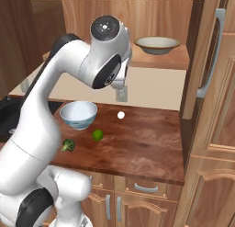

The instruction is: Pick both bowls and place them on the counter. Then place the broccoli in one bowl and place the lime in the other bowl.

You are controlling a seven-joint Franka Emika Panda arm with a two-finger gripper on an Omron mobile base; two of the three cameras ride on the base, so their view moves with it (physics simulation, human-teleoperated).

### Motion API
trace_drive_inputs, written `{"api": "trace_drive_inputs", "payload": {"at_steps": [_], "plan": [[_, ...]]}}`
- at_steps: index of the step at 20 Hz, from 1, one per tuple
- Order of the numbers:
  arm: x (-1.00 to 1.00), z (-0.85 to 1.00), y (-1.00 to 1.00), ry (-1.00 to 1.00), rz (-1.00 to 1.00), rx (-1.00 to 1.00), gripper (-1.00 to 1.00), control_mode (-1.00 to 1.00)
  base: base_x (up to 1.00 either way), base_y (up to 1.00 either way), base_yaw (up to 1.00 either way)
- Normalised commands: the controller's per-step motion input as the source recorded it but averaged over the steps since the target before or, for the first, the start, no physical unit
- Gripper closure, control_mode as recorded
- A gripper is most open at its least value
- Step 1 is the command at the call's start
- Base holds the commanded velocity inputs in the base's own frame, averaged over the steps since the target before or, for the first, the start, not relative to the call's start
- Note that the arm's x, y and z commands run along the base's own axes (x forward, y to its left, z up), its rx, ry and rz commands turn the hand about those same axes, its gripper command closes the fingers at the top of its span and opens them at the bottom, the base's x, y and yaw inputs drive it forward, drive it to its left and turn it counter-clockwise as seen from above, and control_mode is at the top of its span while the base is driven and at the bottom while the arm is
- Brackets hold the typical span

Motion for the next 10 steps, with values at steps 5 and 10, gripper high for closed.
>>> {"api": "trace_drive_inputs", "payload": {"at_steps": [5,10], "plan": [[0.40,-0.09,-0.02,-0.19,0.07,0.00,-1.00,-1.00,0.00,0.00,0.00],[0.49,0.16,-0.02,0.05,0.00,0.00,-1.00,-1.00,0.00,0.00,0.00]]}}
